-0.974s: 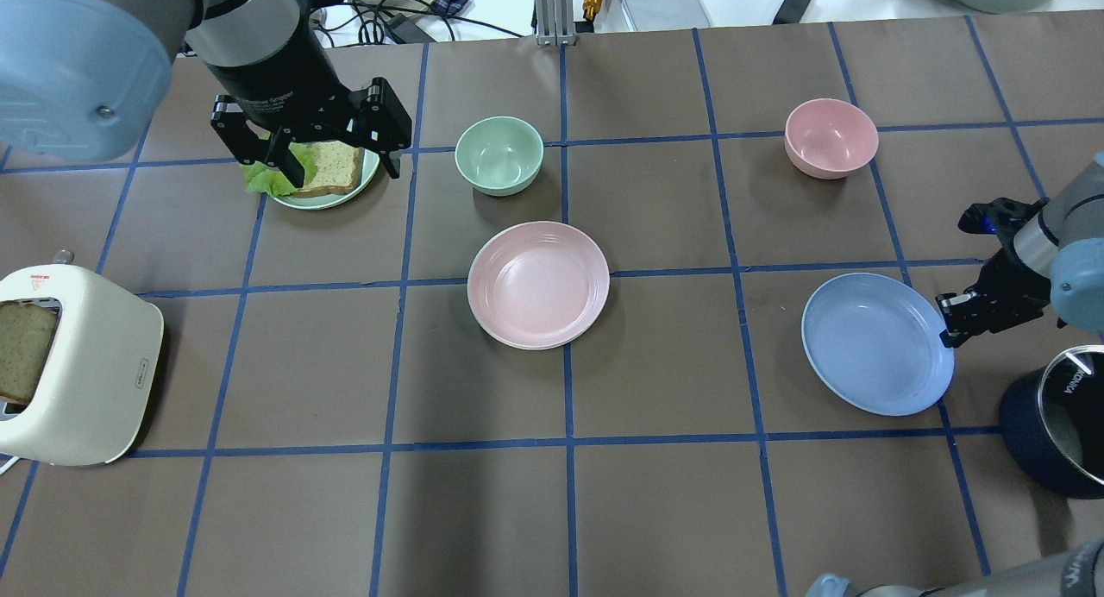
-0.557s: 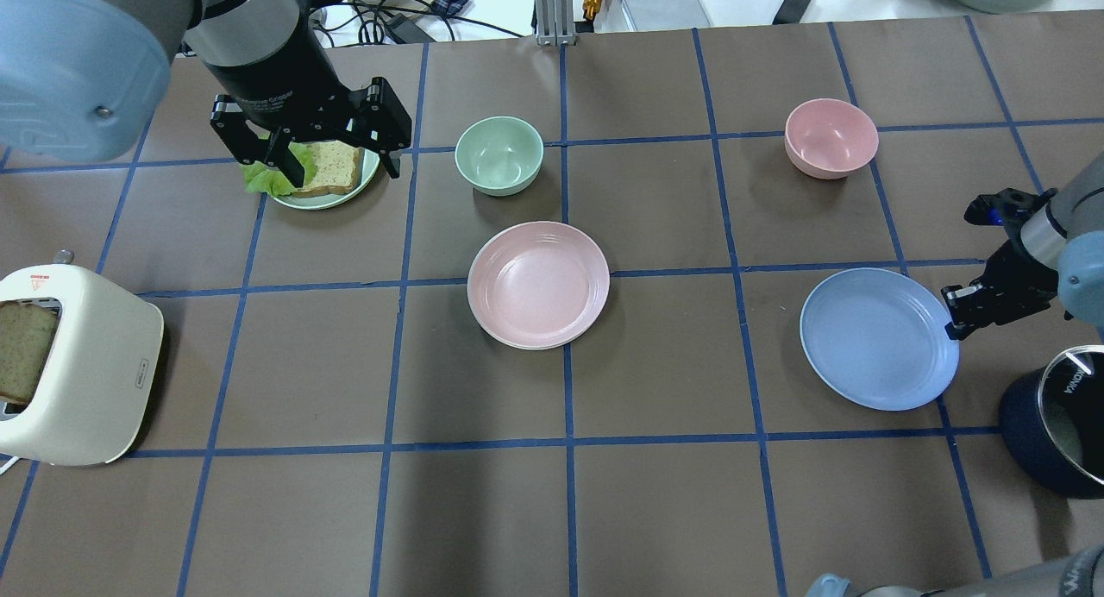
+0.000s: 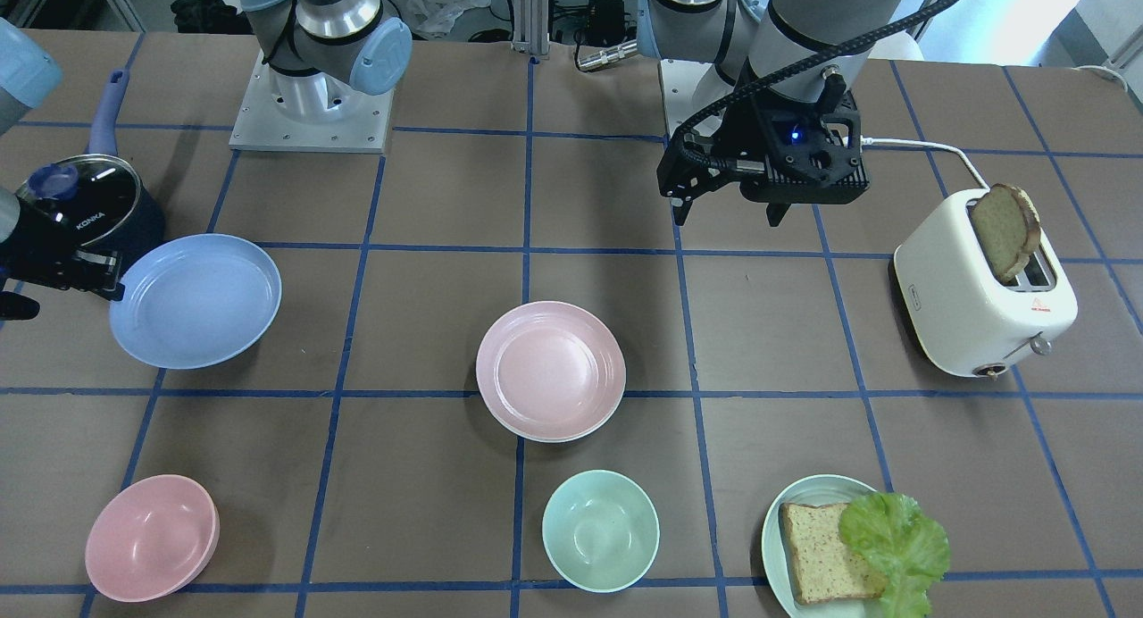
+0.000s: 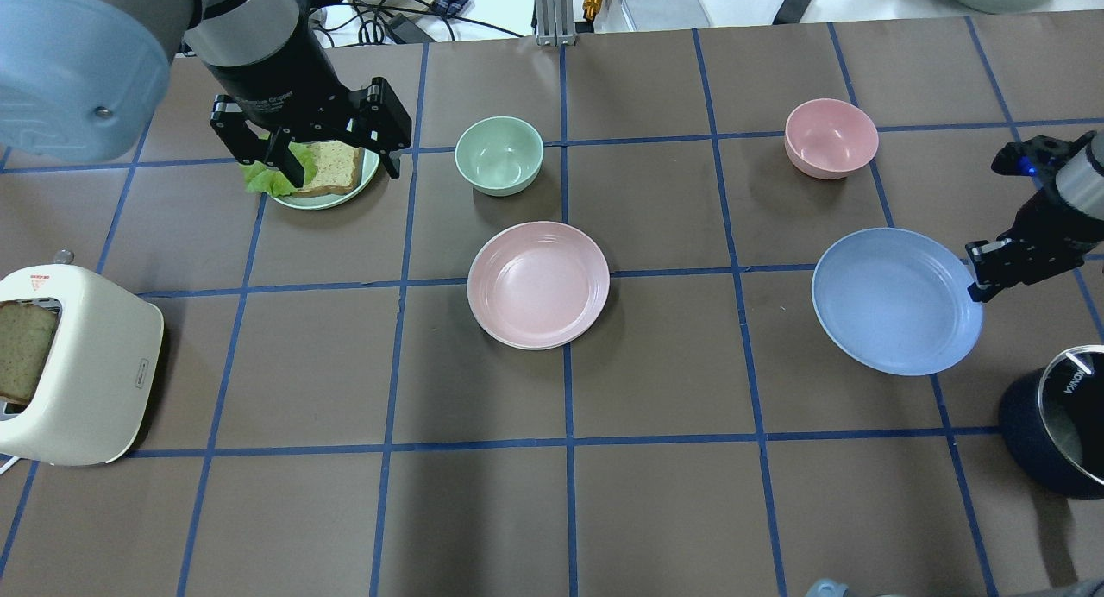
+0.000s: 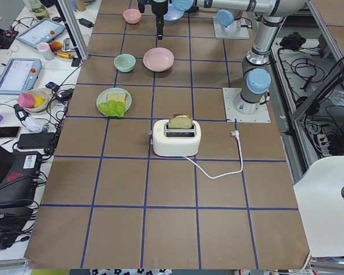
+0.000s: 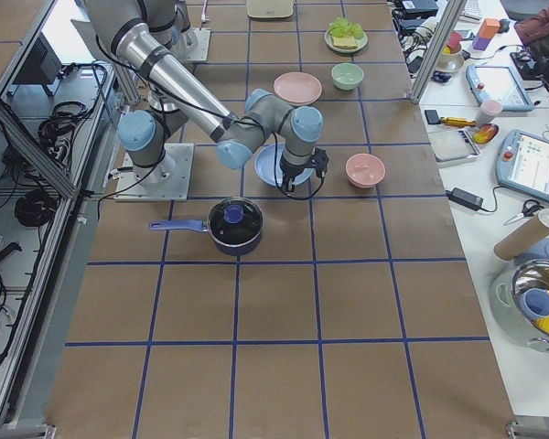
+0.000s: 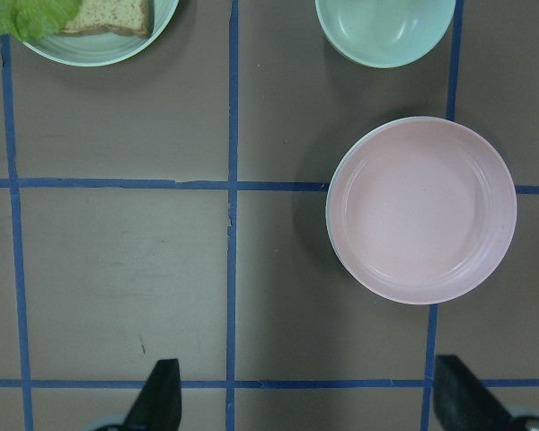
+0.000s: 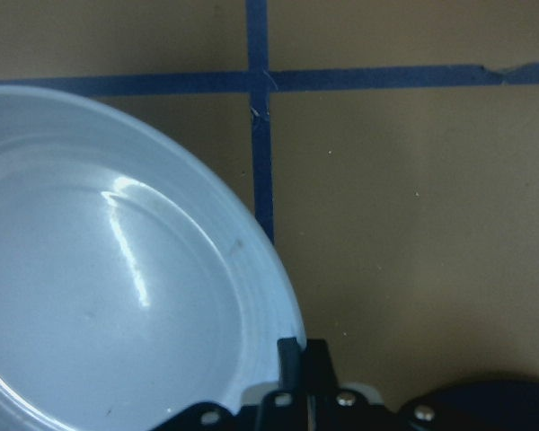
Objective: Stack three plates with pink and blue
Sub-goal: 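Carry the light blue plate with the right gripper onto the pink plate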
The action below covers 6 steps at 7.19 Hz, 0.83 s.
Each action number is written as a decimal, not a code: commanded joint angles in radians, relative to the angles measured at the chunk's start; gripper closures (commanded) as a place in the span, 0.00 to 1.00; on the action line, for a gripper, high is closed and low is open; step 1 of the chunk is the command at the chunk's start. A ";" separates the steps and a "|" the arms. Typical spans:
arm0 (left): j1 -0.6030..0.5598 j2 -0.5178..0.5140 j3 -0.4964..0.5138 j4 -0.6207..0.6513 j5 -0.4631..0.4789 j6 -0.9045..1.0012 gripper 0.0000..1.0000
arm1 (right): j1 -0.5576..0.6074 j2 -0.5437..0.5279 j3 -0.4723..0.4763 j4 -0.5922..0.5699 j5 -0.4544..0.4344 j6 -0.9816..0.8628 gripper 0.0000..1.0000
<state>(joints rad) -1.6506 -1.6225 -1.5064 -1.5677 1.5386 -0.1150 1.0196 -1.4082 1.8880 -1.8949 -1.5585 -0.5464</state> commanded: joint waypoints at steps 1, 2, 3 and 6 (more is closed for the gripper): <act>0.000 0.003 0.000 0.000 0.000 0.000 0.00 | 0.093 0.009 -0.104 0.080 0.055 0.075 1.00; 0.000 0.003 0.000 0.000 0.000 0.000 0.00 | 0.173 0.012 -0.110 0.073 0.063 0.138 1.00; 0.000 0.003 0.000 -0.002 0.002 0.000 0.00 | 0.253 0.012 -0.110 0.065 0.069 0.298 1.00; 0.000 0.006 0.000 -0.002 0.005 0.000 0.00 | 0.535 0.066 -0.110 -0.080 0.083 0.683 1.00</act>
<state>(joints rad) -1.6506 -1.6181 -1.5064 -1.5692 1.5418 -0.1150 1.4407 -1.3696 1.7795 -1.9131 -1.4771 -0.0322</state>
